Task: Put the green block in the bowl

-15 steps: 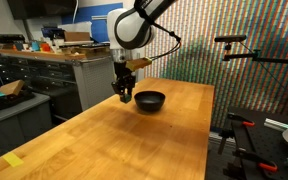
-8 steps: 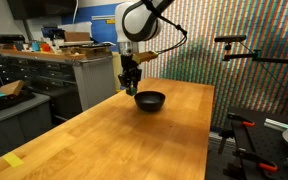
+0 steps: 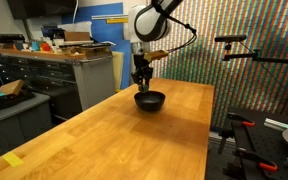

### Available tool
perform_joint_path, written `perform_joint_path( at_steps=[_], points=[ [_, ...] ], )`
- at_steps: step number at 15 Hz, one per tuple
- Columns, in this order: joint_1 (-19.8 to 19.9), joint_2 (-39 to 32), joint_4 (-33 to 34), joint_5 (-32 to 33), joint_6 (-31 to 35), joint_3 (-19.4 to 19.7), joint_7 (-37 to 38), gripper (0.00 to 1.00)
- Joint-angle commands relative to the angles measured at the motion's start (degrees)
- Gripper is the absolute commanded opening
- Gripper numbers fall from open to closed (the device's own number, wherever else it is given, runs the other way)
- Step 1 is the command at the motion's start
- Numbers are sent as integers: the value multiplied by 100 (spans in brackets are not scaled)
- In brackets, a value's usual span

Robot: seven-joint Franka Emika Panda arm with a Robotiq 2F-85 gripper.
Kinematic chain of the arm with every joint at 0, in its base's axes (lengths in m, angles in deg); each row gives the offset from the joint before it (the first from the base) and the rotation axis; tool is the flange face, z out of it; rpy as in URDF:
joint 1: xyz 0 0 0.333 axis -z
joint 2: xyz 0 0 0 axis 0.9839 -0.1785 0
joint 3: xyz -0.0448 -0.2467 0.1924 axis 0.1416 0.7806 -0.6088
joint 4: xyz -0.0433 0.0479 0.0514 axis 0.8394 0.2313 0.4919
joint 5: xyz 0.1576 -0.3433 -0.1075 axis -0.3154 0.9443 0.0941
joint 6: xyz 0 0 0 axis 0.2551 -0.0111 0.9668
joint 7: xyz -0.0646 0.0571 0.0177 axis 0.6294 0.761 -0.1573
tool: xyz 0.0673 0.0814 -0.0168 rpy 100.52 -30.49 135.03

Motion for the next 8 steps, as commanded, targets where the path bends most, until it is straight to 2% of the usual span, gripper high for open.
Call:
perform_joint_path(
  at_steps=[1, 8],
  points=[
    [141, 68, -228, -23, 164, 57, -15, 21],
    [285, -309, -87, -61, 378, 90, -64, 21]
  ],
)
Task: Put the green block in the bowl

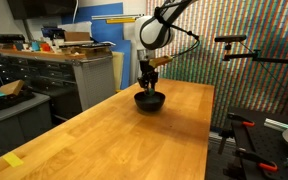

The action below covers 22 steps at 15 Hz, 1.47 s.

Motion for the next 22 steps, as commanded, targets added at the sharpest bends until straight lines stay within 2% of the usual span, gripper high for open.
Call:
perform_joint_path(
  at_steps=[1, 7, 8, 9, 11, 14, 22],
  points=[
    [60, -155, 100, -79, 176, -23, -73, 21],
    [68, -340, 153, -123, 290, -53, -95, 21],
    [78, -348, 155, -138, 282, -60, -107, 38],
    [95, -346, 155, -166, 256, -74, -125, 71],
    [96, -326, 153, -180, 247, -71, -114, 78],
    [98, -258, 141, -220, 223, -79, -120, 100],
    [135, 237, 11, -180, 25, -42, -238, 100]
  ],
)
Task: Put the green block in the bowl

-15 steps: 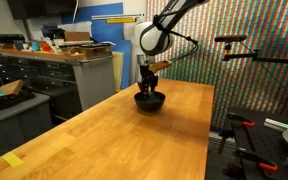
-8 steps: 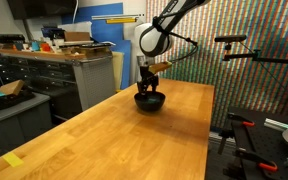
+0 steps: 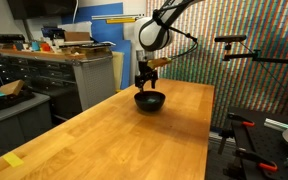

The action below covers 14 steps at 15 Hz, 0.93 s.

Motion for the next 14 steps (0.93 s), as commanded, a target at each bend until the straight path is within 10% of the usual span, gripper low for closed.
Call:
perform_joint_path(
  at_steps=[1, 14],
  points=[
    [135, 435, -97, -63, -243, -15, -292, 100],
    [650, 1175, 10, -4, -1034, 39, -1432, 100]
  ],
)
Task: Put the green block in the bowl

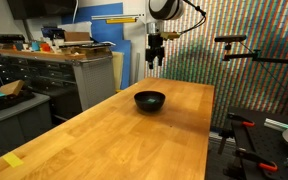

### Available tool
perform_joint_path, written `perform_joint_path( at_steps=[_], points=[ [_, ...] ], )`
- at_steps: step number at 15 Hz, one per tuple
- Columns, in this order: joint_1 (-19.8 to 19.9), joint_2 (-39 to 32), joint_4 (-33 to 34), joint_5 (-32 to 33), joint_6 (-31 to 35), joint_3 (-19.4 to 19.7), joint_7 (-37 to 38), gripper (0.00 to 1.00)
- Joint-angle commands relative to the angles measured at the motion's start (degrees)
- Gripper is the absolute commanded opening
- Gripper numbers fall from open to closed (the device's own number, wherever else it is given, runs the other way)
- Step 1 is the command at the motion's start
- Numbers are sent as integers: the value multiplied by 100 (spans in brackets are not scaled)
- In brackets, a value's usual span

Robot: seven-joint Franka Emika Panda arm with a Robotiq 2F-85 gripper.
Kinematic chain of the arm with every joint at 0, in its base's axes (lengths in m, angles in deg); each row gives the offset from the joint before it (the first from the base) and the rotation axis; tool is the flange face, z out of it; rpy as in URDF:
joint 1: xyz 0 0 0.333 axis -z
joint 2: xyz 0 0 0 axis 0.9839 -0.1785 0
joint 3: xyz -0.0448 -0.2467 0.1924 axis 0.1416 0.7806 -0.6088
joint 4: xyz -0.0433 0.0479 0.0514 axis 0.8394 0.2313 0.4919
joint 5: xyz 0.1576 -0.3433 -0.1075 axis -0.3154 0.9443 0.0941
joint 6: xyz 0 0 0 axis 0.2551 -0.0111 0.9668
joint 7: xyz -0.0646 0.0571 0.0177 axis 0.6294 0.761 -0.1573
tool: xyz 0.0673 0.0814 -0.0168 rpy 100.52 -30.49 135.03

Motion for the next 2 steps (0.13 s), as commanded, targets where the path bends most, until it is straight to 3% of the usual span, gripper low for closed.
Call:
perform_joint_path(
  at_steps=[1, 2],
  points=[
    [-12, -3, 4, -5, -15, 7, -7, 100],
    [-16, -4, -4, -5, -15, 4, -7, 100]
  ],
)
